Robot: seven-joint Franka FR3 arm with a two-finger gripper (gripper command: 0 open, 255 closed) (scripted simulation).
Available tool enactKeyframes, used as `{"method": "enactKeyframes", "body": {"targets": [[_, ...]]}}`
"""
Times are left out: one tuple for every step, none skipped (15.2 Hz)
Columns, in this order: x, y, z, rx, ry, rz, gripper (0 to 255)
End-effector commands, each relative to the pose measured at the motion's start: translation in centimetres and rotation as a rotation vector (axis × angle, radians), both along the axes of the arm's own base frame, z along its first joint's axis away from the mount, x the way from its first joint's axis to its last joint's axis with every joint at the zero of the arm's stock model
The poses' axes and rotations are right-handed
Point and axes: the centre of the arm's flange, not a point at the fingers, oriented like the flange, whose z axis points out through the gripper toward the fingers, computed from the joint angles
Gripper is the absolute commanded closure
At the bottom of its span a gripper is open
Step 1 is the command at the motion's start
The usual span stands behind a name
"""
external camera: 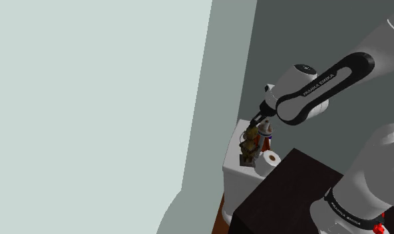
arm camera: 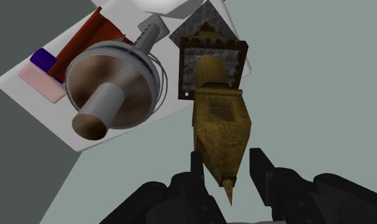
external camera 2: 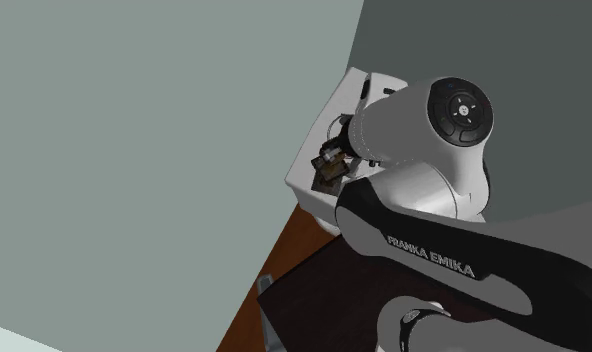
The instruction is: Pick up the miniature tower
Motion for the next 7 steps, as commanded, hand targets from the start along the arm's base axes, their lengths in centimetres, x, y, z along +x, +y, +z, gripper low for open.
{"method": "enactKeyframes", "body": {"targets": [[0.0, 0.0, 1.1, -0.002, 0.0, 0.0, 255], [0.0, 0.0, 1.6, -0.002, 0.0, 0.0, 255], [0.0, 0.0, 2.2, -0.002, 0.0, 0.0, 255], [0.0, 0.0, 2.7, -0.002, 0.0, 0.0, 255], [0.0, 0.0, 3.2, -0.002, 0.0, 0.0, 255], [0.0, 0.0, 3.3, -0.002, 0.0, 0.0, 255], [0.0, 0.0, 3.3, -0.002, 0.0, 0.0, 255]]}}
